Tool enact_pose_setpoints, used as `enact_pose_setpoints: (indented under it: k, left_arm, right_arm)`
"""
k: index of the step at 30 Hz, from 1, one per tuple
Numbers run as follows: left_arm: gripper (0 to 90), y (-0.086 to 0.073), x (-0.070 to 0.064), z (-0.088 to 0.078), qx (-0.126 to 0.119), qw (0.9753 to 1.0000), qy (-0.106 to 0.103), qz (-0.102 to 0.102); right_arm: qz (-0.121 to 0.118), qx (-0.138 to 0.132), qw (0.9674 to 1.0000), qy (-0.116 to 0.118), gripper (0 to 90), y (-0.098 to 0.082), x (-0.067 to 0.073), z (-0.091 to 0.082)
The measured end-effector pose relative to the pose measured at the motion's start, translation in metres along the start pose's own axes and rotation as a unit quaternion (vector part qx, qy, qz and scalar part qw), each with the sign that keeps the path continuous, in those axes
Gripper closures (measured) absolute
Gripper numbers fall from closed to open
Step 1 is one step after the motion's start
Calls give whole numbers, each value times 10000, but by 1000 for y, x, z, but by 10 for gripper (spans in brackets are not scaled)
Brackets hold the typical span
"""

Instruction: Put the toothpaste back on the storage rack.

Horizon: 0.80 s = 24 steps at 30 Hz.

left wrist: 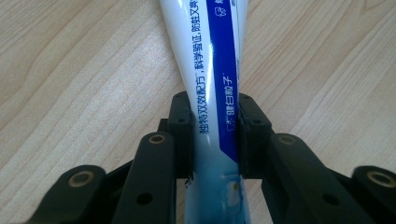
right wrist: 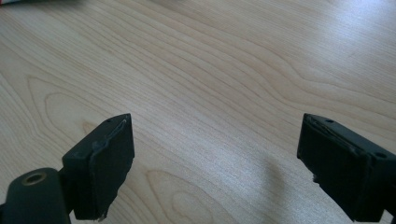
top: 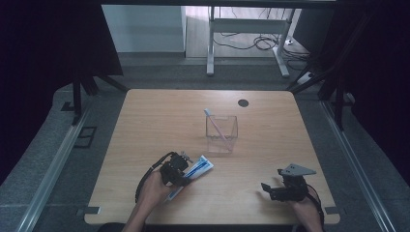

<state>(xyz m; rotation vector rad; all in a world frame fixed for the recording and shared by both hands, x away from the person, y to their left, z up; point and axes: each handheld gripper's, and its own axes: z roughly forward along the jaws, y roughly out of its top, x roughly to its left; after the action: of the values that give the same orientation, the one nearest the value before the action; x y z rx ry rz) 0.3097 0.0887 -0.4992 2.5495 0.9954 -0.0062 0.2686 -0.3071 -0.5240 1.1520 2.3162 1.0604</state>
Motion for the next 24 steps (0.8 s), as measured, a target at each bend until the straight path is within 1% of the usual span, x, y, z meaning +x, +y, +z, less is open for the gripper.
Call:
enact_pose_setpoints:
  k: [5,8,14,20,24]
  left_arm:
    - [722,-1,1,-2,-34,10000,49,28]
    - [724,-3,2,-6,-138,9999,14,14]
    - [725,-3,1,-15,-302,9995,-27,107]
    - [725,-1,0,-24,-525,9985,-40,163]
    - [725,0,1,-29,-662,9976,-110,194]
  right_arm:
    - [16,1,10000,3,110,-1,-1,0]
    - [27,11,10000,4,110,-1,-2,0]
    - [37,27,10000,9,110,-1,-2,1]
    - [61,23,10000,1,110,-2,-4,0]
    - [58,22,10000,20,110,-3,-5,0]
